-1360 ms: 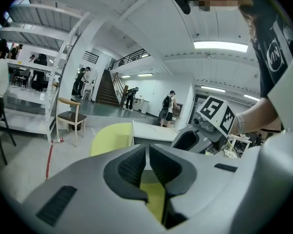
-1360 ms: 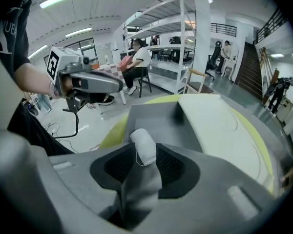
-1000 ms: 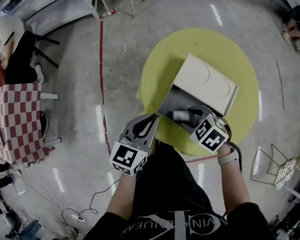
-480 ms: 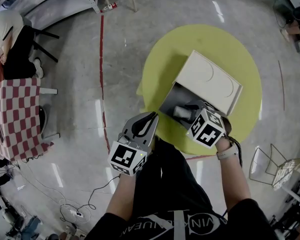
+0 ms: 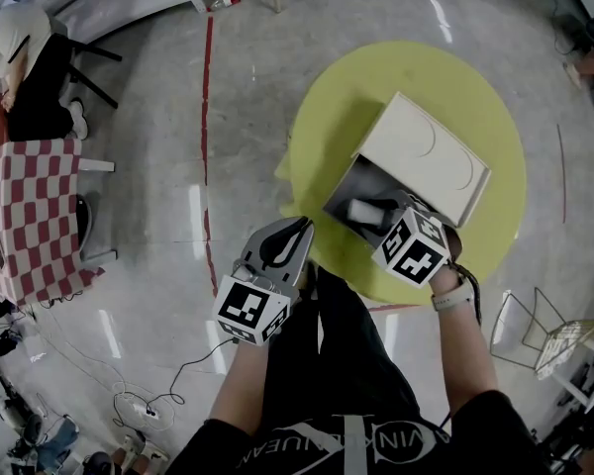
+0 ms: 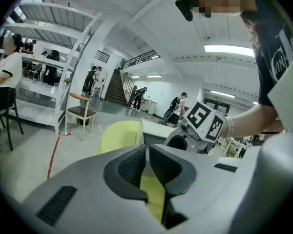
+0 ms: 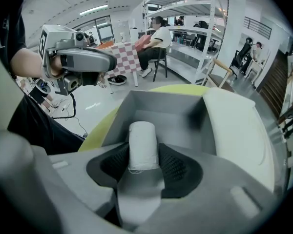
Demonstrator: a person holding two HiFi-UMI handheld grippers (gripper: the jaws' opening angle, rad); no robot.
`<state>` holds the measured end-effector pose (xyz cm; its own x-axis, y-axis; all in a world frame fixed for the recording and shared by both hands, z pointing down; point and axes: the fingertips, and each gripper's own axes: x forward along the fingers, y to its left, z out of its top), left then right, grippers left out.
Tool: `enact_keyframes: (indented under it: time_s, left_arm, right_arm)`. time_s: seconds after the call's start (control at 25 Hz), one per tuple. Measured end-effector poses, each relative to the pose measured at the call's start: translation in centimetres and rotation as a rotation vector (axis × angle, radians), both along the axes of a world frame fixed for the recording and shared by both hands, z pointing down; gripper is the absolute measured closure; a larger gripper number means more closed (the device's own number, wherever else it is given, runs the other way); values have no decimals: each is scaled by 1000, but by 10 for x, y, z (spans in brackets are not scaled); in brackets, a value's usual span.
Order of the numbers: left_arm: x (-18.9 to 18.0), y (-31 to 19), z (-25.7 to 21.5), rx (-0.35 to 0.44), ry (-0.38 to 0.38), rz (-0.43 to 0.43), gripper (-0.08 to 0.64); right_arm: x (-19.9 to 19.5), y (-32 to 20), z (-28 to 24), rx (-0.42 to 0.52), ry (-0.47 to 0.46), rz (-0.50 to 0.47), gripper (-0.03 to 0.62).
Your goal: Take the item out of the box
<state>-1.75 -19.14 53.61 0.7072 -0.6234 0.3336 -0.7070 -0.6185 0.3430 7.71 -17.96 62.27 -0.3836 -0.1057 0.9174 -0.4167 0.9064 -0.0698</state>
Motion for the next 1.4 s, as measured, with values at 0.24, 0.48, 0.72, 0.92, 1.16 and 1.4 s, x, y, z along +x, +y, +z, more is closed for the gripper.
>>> enact_keyframes:
  time_s: [0.24, 0.48, 0.72, 0.92, 1.16, 1.4]
  left_arm:
    - [-3, 6, 3, -4, -5, -6, 532]
    - [1, 9, -3, 11, -2, 5, 532]
    - [10, 13, -8, 22, -4, 26, 532]
    - [15, 15, -12, 26, -7, 38, 532]
    - [17, 12, -19, 39, -8, 37, 532]
    - [23, 10, -26, 56, -9, 47, 532]
  right_arm:
    - [3, 1, -7, 42, -34, 46, 410]
    - [10, -3, -27, 89, -114, 147, 413]
    - [20, -1, -44, 117, -174, 245, 413]
    - [30, -1, -60, 134, -278, 354, 413]
    - [37, 3, -75, 158, -351, 426, 414]
    - [42, 6, -90, 204, -407, 464, 413]
